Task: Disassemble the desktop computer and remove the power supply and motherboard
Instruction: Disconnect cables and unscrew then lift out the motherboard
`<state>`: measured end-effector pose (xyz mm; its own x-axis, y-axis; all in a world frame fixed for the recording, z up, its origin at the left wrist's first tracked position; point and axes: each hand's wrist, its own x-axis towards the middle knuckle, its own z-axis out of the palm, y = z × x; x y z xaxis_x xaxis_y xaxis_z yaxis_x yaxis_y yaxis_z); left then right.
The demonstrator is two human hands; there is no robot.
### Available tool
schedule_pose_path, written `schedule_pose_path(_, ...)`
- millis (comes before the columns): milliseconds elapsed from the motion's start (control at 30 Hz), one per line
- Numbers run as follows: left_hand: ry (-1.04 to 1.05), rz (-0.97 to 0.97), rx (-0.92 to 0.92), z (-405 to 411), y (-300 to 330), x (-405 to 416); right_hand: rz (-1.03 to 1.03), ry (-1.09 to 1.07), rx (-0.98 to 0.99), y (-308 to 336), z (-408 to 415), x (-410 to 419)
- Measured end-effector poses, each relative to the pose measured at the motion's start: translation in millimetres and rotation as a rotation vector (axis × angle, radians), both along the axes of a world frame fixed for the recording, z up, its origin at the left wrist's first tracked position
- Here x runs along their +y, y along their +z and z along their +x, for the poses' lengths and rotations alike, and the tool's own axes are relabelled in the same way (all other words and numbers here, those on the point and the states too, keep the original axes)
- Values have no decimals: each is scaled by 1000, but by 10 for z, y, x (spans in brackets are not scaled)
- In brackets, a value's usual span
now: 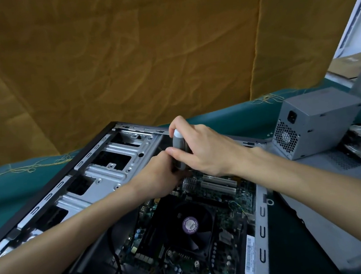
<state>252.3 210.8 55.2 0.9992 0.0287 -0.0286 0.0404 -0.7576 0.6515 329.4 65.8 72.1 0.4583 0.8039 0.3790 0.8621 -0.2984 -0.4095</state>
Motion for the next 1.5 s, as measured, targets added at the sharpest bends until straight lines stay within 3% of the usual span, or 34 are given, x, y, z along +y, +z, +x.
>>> schedule_pose_path(67, -20, 58, 49, -60, 31, -14, -7, -28, -60, 28, -34, 20)
schedule_pose_path(167, -105, 317, 186, -284, 63, 29, -55, -113, -172, 95, -48, 45)
schedule_pose_path(333, -193, 630, -146, -672, 360, 136, -240, -299, -263, 272, -48, 173)
schedule_pose_path(433, -276, 753, -39, -797, 260, 94, -283, -243, -264, 321, -104, 304)
schedule_pose_path(567, -364, 715, 324, -749, -19, -104, -330, -127, -174, 374, -58, 360)
schedule_pose_path(667, -248, 628, 407, -573, -105, -163, -353, -77, -154, 385, 6, 349)
schedule_pose_path(1100, -136, 476, 408, -520, -197, -44, -596, 229, 111, 666, 176, 320)
schedule_pose_path(1300, -129, 412, 514, -454, -211, 18, -591, 4, -254, 603, 80, 300)
schedule_pose_path(1400, -157, 429, 530, -411, -231, 34, -634, 161, -57, 672, 95, 244)
schedule_pose_path(1500, -149, 429, 527, -391, -232, 30, -701, 255, 8, 729, 68, 184)
